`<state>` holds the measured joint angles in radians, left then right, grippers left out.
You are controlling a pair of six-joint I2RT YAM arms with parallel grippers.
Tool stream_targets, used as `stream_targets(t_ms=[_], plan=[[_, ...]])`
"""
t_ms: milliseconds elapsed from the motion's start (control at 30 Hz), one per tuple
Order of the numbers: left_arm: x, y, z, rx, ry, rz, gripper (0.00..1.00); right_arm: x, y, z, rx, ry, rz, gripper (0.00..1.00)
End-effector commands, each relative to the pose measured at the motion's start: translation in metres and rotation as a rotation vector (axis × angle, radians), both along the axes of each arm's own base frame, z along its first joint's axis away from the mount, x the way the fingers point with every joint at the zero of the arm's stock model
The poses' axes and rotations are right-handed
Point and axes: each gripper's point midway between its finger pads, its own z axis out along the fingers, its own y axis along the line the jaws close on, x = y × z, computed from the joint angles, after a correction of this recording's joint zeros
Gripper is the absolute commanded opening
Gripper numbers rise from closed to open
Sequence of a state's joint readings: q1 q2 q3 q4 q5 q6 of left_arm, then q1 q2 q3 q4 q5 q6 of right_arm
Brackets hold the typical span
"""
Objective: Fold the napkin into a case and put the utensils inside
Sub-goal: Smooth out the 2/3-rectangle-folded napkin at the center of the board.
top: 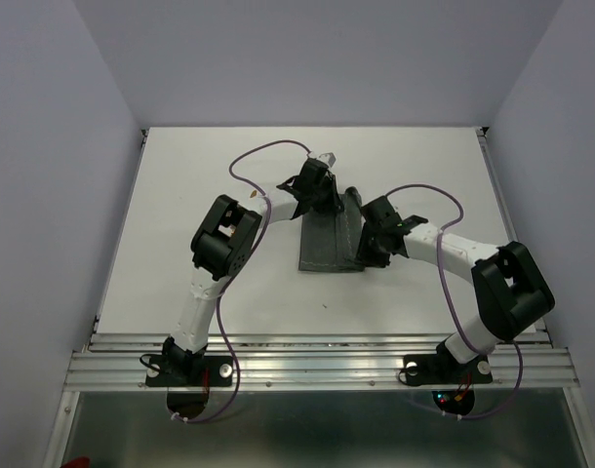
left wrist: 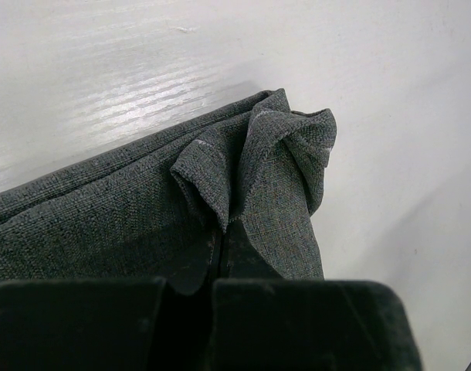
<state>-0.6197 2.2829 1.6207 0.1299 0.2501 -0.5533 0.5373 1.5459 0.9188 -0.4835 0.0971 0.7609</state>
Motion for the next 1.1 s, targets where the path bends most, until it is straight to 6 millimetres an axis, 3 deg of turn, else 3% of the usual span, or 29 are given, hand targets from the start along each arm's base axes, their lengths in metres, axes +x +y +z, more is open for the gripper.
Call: stream_targets(t_ms=[0, 400, 533, 667, 733, 1067], plan=[[0.001, 0.003, 0.000, 0.014, 0.002, -0.010, 0.00, 0.009, 0.005, -0.005, 0.004, -0.014, -0.015, 0.39], [0.003, 0.002, 0.005, 0.001, -0.001, 0.003, 0.00, 0.005, -0.003, -0.023, -0.046, 0.016, -0.031, 0.42], [0.000, 0.003, 0.001, -0.001, 0.008, 0.003, 0.00, 0.004, -0.008, -0.027, -0.068, 0.010, -0.036, 0.29], [0.000, 0.004, -0.001, -0.005, 0.018, 0.009, 0.00, 0.000, -0.030, -0.034, -0.185, 0.030, -0.044, 0.07], [-0.002, 0.002, -0.002, -0.012, 0.023, 0.001, 0.00, -0.001, -0.038, -0.034, -0.228, 0.028, -0.038, 0.01], [-0.016, 0.006, 0.003, -0.041, 0.035, 0.010, 0.00, -0.015, -0.067, -0.025, -0.379, 0.058, 0.032, 0.01]])
